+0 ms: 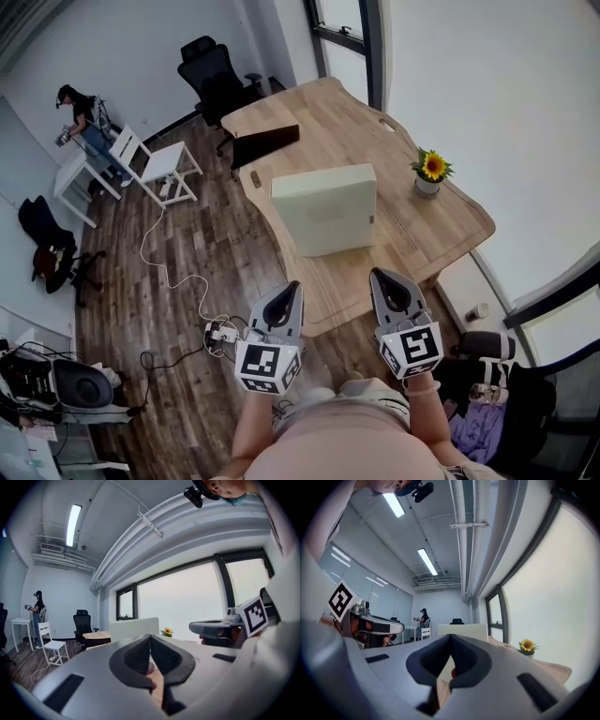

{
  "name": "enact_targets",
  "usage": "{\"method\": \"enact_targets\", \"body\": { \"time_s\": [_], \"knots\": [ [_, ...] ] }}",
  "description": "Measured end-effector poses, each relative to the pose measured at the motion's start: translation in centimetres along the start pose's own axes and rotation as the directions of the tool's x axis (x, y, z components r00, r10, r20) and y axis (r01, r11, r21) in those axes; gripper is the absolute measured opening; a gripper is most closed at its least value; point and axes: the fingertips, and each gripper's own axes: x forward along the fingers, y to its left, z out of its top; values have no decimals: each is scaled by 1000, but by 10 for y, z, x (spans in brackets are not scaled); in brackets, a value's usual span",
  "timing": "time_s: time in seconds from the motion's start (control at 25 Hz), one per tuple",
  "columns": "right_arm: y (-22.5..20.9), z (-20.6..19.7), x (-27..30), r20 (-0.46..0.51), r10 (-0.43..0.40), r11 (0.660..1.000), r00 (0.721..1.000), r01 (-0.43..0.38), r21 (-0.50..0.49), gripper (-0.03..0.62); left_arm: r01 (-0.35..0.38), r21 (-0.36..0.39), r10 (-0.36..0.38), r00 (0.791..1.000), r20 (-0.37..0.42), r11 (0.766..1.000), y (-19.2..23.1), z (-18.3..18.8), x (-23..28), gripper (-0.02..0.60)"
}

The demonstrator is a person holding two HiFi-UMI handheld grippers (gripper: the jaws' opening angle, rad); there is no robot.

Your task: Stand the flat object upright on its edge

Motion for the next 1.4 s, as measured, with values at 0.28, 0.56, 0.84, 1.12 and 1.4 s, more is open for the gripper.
{"method": "enact_targets", "body": {
  "time_s": [0.28,0.56,0.84,1.12,1.4],
  "knots": [
    [21,14,-4,0,-31,999,1000,31,-10,0,14,14,-15,1000,24,1000,10,11,-21,11],
    [47,25,-14,-3,-40,999,999,40,-33,0,20,9,-21,999,48,1000,21,16,-44,11],
    [73,34,-24,2,-46,997,999,46,-56,-1,45,10,-46,997,57,999,21,20,-68,11],
    [94,47,-39,9,-63,996,998,63,-69,0,68,11,-68,995,71,998,19,24,-91,11],
    [114,56,-50,26,-63,993,998,65,-95,0,89,31,-92,992,88,996,16,29,-111,11]
  ]
}}
